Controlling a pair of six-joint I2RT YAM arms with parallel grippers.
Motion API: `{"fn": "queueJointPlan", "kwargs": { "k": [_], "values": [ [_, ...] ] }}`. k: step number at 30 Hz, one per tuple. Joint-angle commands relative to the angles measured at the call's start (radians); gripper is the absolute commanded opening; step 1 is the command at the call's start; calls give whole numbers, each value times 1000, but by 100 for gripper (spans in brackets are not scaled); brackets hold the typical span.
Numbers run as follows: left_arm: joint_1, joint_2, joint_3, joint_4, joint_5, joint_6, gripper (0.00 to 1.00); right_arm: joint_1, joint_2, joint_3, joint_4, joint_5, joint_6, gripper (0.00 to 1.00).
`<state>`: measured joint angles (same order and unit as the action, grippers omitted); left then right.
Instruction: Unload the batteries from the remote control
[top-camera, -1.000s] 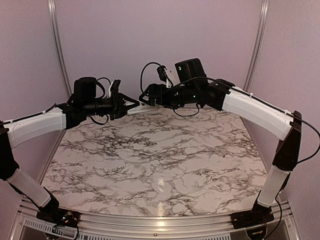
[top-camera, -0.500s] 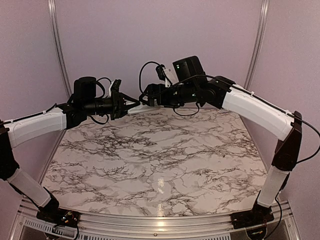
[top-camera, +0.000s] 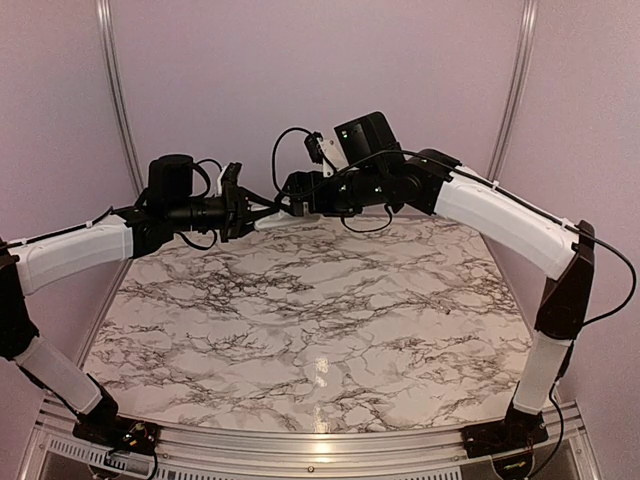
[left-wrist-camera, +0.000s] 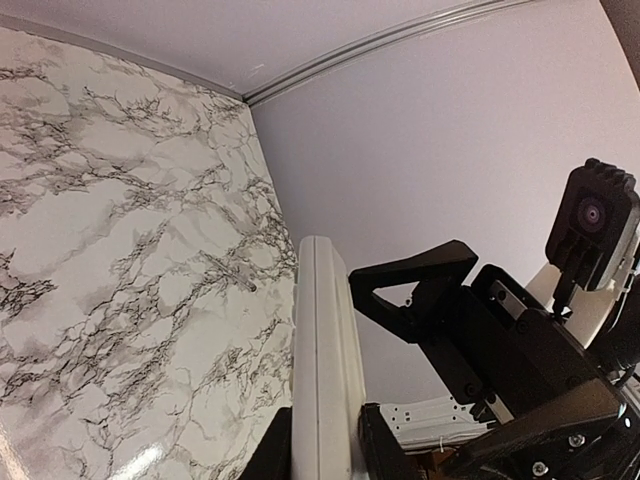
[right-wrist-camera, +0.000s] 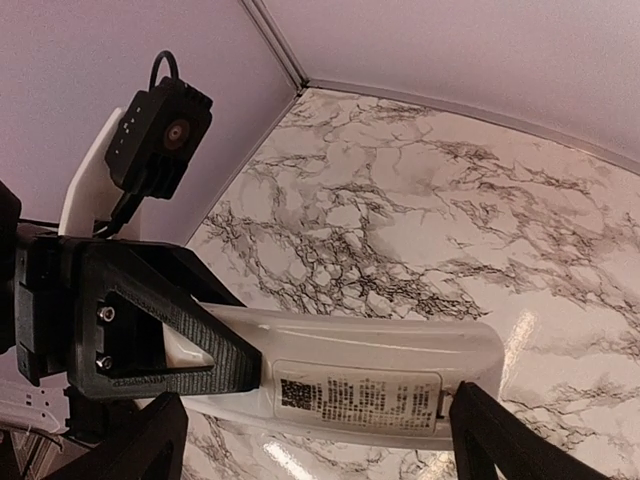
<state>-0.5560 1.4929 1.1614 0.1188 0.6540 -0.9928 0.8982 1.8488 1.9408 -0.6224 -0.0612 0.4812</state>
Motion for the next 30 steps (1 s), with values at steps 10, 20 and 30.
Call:
{"fn": "queueJointPlan", "kwargs": {
  "k": [10,20,30],
  "values": [
    [-36,-5,50,279,234,-41,0,-3,-47,-206,230,-252,73,83],
    [-36,3,21,422,300,-110,0,-62,-177,-411,402,-356,169,68],
    [-36,3,11,469,318,-123,0,-65,-190,-448,415,-379,187,61]
  ]
}}
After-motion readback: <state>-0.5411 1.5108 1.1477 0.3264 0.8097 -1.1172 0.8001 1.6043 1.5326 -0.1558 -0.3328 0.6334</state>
